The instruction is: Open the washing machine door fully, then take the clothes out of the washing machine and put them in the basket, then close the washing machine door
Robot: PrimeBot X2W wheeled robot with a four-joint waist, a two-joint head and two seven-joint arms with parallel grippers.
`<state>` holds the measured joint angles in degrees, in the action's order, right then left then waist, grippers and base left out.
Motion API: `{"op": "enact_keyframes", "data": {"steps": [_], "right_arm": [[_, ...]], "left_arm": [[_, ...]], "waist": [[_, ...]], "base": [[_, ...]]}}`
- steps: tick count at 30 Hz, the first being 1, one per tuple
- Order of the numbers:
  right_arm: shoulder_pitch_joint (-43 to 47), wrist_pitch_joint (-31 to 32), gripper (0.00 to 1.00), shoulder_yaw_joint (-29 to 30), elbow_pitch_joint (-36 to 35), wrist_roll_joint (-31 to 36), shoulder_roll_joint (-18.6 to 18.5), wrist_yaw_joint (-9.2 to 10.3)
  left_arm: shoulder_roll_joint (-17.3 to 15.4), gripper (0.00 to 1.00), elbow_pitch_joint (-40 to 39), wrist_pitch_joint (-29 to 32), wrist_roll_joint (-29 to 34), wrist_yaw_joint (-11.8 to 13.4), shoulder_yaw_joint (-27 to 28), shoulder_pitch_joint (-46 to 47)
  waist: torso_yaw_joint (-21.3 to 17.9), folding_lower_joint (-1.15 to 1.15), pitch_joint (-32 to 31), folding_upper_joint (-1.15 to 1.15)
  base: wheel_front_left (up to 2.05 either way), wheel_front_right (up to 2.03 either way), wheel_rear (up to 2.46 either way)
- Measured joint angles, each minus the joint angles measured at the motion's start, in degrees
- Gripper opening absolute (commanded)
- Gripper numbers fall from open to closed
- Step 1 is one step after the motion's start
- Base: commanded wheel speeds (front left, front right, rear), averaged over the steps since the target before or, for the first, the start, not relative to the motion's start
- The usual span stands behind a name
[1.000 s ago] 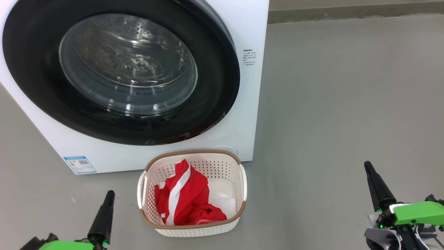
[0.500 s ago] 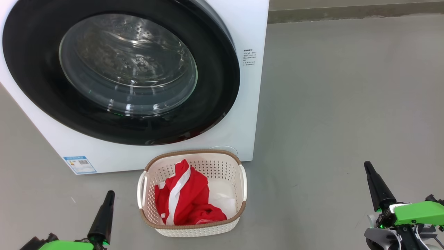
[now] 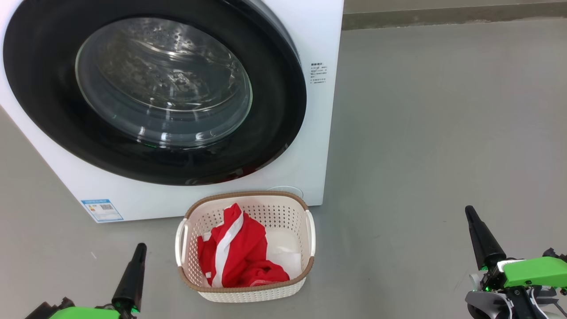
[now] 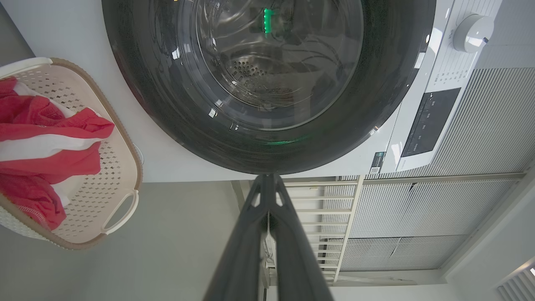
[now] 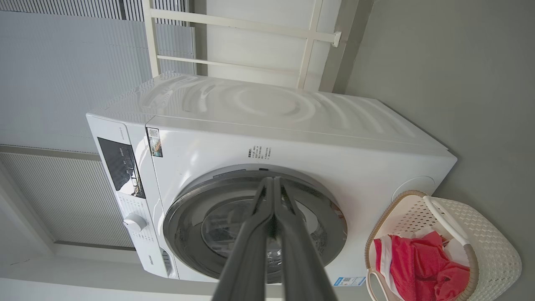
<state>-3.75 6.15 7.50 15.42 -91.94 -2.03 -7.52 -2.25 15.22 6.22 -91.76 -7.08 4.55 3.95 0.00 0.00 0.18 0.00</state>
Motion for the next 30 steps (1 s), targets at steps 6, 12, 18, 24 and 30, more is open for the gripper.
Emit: {"op": "enact_keyframes", "data": {"steps": [6, 12, 18, 24, 30], "right_arm": [[0.0, 0.0, 0.0, 0.0, 0.0, 0.0, 0.0, 0.0], [0.0, 0.0, 0.0, 0.0, 0.0, 0.0, -0.01, 0.0], [0.0, 0.0, 0.0, 0.0, 0.0, 0.0, -0.01, 0.0], [0.0, 0.0, 0.0, 0.0, 0.0, 0.0, -0.01, 0.0], [0.0, 0.0, 0.0, 0.0, 0.0, 0.0, -0.01, 0.0]], "left_arm": [[0.0, 0.0, 0.0, 0.0, 0.0, 0.0, 0.0, 0.0], [0.0, 0.0, 0.0, 0.0, 0.0, 0.0, 0.0, 0.0], [0.0, 0.0, 0.0, 0.0, 0.0, 0.0, 0.0, 0.0], [0.0, 0.0, 0.0, 0.0, 0.0, 0.0, 0.01, 0.0], [0.0, 0.0, 0.0, 0.0, 0.0, 0.01, 0.01, 0.0]], "waist": [[0.0, 0.0, 0.0, 0.0], [0.0, 0.0, 0.0, 0.0], [0.0, 0.0, 0.0, 0.0], [0.0, 0.0, 0.0, 0.0], [0.0, -0.01, 0.0, 0.0]], "base": [[0.0, 0.0, 0.0], [0.0, 0.0, 0.0], [0.0, 0.0, 0.0], [0.0, 0.0, 0.0], [0.0, 0.0, 0.0]]}}
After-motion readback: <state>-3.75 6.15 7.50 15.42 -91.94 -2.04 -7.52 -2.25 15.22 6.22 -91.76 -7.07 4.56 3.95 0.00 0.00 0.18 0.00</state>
